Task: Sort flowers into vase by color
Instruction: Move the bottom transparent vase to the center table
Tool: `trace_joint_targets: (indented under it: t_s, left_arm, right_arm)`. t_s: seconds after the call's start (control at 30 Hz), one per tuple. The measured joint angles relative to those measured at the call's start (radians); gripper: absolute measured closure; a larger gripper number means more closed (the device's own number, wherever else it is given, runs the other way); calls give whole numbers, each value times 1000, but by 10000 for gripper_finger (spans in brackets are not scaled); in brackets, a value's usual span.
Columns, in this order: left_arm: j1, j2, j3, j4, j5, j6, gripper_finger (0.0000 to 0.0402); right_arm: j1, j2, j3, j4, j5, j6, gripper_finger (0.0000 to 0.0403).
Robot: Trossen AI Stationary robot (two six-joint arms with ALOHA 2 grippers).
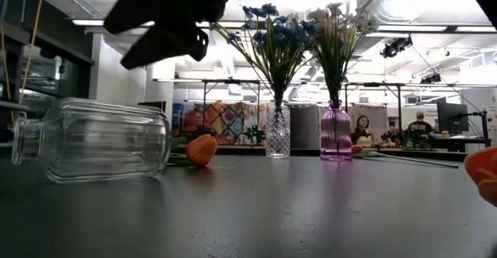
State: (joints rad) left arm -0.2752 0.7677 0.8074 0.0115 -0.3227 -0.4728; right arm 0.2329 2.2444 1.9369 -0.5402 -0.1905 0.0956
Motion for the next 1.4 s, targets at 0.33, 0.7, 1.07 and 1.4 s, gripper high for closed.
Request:
trace_joint_targets:
  t_s: [0.33, 0.7, 1.07, 1.4]
  left_arm:
    - [0, 1, 0, 47, -66, 3, 216]
    - [0, 1, 0, 47, -135, -5, 216]
    - [0, 1, 0, 43, -186, -4, 216]
    - [0, 2, 0, 39, -189, -23, 216]
  right_arm:
    - [-59, 0, 0, -63, -42, -65, 21]
    - [-59, 0, -79, -11, -56, -246, 6]
    - [9, 24, -120, 102, -54, -560, 6]
    - [60, 110, -120, 187, 66, -589, 6]
